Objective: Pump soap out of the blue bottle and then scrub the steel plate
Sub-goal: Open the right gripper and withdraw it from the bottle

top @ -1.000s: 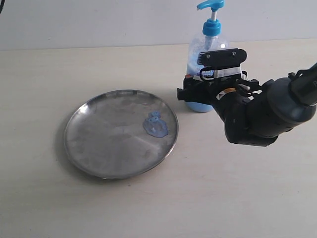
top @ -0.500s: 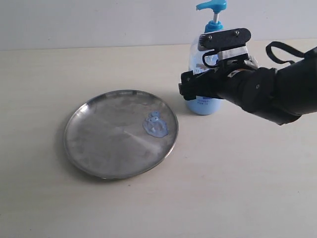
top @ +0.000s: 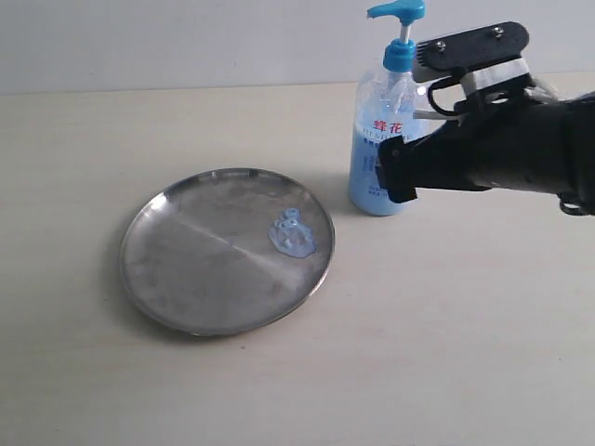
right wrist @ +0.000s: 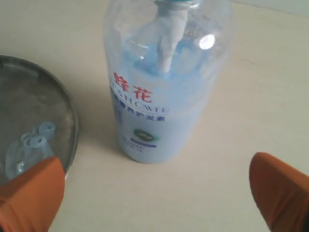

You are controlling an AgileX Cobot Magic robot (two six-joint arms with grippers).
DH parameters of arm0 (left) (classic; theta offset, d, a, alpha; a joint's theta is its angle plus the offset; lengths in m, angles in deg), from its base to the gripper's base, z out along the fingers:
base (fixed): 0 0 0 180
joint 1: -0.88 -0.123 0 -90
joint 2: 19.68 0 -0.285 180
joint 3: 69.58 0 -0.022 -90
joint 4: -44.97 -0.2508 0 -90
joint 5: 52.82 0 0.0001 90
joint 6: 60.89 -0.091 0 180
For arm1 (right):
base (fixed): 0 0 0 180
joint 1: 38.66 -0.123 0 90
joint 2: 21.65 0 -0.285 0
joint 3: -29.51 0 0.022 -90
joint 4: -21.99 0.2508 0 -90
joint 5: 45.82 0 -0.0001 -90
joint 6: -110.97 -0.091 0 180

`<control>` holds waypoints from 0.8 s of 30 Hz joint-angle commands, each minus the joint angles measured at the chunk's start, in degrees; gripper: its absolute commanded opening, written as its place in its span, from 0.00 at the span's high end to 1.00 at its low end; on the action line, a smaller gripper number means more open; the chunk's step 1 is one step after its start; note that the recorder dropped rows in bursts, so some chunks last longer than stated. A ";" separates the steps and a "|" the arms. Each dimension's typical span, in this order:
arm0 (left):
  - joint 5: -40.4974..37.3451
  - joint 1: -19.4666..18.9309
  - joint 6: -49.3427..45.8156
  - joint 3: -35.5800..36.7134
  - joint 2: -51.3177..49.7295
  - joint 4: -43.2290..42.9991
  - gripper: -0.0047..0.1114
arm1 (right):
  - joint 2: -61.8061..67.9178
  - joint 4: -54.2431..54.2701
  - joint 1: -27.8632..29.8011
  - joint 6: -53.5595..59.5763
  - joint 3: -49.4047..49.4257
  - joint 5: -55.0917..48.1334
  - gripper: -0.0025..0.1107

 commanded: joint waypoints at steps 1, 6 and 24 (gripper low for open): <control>1.94 -0.21 -0.25 3.88 3.49 -0.48 0.96 | -8.21 1.16 0.02 2.21 5.58 1.98 0.10; 1.94 -0.21 -0.25 8.63 8.87 -0.25 0.96 | -13.74 1.16 0.02 1.60 10.58 0.87 0.10; -0.76 -0.10 -22.86 21.33 15.99 18.97 0.96 | -18.76 1.16 0.02 1.30 14.82 -14.60 0.82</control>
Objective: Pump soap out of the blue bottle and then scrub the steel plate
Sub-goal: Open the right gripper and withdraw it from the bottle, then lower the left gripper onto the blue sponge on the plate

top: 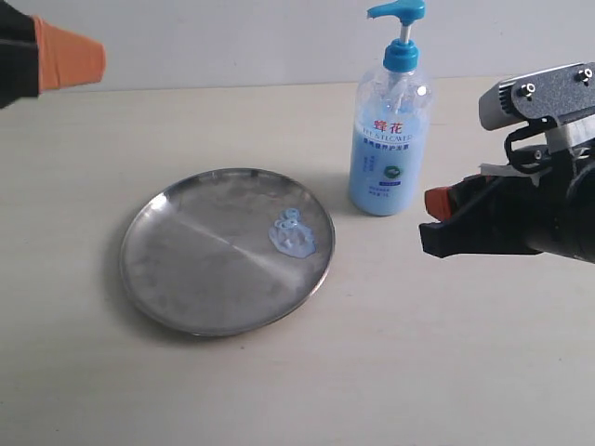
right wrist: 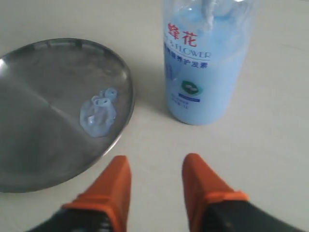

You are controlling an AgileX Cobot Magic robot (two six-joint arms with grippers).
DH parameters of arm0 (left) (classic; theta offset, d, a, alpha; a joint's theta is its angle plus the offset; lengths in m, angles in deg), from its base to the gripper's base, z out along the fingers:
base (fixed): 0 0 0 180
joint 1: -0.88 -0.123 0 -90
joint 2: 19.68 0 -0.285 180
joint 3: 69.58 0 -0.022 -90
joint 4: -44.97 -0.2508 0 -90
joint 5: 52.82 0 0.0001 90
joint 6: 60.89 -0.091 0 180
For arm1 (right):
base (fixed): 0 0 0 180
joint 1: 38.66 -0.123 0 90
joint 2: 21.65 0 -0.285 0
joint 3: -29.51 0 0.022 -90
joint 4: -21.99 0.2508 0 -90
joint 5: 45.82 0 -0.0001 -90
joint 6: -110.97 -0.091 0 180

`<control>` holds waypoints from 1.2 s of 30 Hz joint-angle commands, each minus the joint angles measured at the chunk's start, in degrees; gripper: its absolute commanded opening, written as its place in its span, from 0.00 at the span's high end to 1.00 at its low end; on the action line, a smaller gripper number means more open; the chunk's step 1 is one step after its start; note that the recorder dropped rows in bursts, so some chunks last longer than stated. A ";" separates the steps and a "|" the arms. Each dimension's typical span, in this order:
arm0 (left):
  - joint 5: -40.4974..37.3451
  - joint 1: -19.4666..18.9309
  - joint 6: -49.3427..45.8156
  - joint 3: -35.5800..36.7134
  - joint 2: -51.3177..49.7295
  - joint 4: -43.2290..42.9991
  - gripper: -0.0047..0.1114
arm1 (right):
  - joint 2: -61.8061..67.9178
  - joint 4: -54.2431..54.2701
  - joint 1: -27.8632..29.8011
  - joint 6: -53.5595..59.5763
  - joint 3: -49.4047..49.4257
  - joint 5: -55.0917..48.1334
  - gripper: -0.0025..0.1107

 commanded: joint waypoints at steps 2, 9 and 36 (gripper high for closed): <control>-2.74 -0.10 -14.41 2.36 -3.11 14.01 0.96 | -0.33 -0.08 0.02 0.04 0.18 -5.98 0.94; -4.06 -0.10 -18.39 2.36 -13.26 18.17 0.96 | -0.33 -0.08 0.02 1.50 0.18 -6.44 0.98; -8.87 -0.10 -30.76 -16.06 -47.16 23.90 0.96 | -0.67 -2.56 0.02 6.07 -0.32 0.25 0.98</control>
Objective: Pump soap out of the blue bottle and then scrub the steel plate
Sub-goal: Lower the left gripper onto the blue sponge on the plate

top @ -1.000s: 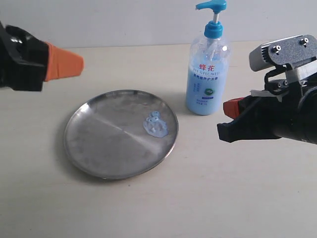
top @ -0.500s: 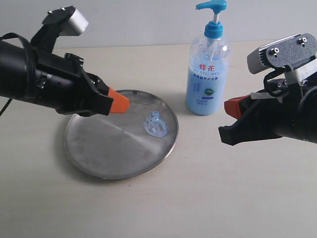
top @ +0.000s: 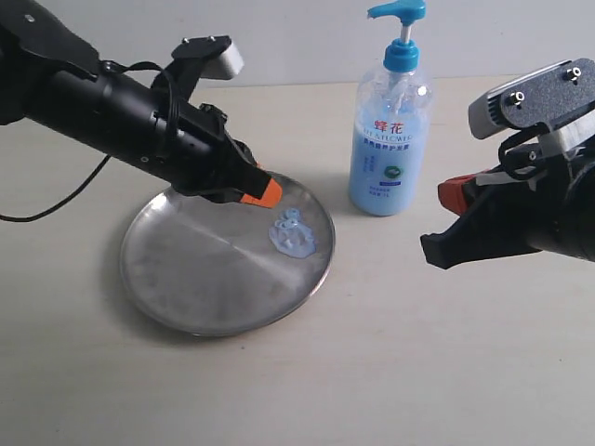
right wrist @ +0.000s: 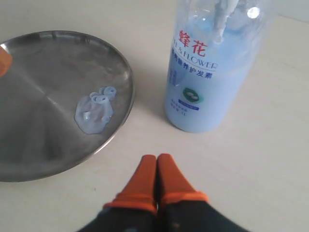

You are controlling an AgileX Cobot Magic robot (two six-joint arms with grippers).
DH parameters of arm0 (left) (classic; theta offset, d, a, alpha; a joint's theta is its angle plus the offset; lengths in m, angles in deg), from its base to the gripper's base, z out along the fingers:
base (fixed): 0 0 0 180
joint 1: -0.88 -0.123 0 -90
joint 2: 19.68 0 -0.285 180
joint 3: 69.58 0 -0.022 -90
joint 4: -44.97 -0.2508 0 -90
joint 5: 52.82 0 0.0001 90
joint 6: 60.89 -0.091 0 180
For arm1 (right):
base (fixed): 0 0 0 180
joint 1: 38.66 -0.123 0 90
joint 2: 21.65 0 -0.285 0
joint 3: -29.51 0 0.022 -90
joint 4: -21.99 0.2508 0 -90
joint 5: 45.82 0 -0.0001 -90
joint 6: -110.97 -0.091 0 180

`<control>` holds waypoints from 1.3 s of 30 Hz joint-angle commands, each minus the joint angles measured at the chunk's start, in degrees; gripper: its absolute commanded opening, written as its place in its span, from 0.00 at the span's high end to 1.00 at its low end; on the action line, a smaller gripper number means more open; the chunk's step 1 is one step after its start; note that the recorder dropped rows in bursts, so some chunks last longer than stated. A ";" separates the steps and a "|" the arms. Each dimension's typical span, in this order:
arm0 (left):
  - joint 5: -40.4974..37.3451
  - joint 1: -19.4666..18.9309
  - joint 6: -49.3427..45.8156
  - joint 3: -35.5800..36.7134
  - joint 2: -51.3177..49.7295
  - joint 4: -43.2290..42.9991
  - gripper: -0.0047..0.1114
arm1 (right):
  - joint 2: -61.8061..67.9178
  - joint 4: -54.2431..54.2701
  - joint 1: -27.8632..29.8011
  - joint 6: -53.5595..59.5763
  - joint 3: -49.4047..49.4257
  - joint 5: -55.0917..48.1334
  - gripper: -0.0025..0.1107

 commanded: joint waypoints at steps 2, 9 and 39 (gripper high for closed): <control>-1.31 -0.10 -0.19 -4.37 -5.77 -1.50 0.96 | -0.38 -1.77 0.02 0.50 -0.22 0.33 0.98; -1.31 1.95 -0.19 -10.14 -12.21 -5.77 0.96 | -0.38 -2.15 0.02 0.50 -0.22 0.33 0.98; 5.94 5.49 16.62 -23.83 -28.43 -24.87 0.96 | -0.38 -2.15 0.02 0.50 -0.22 0.22 0.98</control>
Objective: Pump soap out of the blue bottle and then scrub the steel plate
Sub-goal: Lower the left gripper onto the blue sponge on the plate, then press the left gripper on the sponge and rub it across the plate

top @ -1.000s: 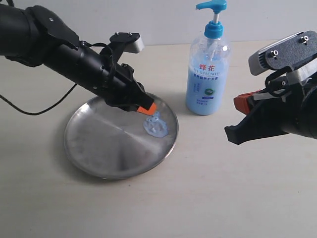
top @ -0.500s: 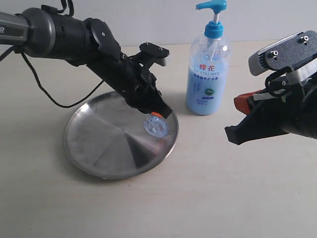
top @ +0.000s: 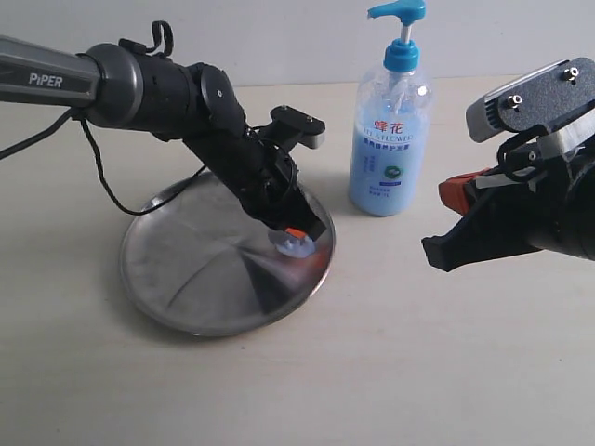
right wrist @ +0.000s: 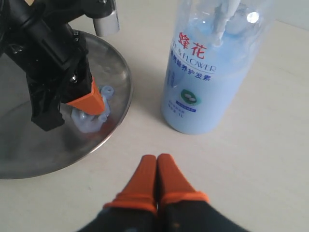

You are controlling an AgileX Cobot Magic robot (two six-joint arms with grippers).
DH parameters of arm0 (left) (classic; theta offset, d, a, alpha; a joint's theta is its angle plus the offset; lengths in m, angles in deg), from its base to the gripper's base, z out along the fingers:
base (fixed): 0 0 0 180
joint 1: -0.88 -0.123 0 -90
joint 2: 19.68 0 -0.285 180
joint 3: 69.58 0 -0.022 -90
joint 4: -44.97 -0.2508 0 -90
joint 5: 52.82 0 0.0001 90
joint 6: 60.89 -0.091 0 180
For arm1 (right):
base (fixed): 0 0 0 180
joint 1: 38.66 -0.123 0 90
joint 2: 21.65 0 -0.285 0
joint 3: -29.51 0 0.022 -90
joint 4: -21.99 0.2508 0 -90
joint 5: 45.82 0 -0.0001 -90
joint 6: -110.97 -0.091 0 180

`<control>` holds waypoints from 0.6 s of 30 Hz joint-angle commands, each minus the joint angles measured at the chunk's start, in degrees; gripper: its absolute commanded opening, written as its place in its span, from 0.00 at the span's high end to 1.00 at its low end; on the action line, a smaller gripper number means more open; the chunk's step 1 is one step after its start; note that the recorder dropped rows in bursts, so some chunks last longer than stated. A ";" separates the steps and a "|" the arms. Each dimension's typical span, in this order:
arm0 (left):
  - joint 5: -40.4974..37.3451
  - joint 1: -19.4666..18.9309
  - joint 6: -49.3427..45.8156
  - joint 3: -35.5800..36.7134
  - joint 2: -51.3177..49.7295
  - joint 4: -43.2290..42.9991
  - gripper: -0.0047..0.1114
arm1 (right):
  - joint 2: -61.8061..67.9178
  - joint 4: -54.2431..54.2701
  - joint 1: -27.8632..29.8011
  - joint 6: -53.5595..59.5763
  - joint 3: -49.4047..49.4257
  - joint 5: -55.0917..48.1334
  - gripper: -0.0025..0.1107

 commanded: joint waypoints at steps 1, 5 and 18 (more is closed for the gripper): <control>4.32 0.23 2.25 -0.43 -0.80 -0.34 0.96 | -0.38 -0.27 0.02 0.50 -0.22 -0.15 0.98; 7.52 0.23 5.62 -0.43 -0.94 -2.39 0.96 | -0.38 -0.27 0.02 0.50 -0.22 -0.15 0.98; 5.01 0.23 12.60 -0.43 -0.94 -12.14 0.96 | -0.38 -0.27 0.02 0.50 -0.22 -0.15 0.98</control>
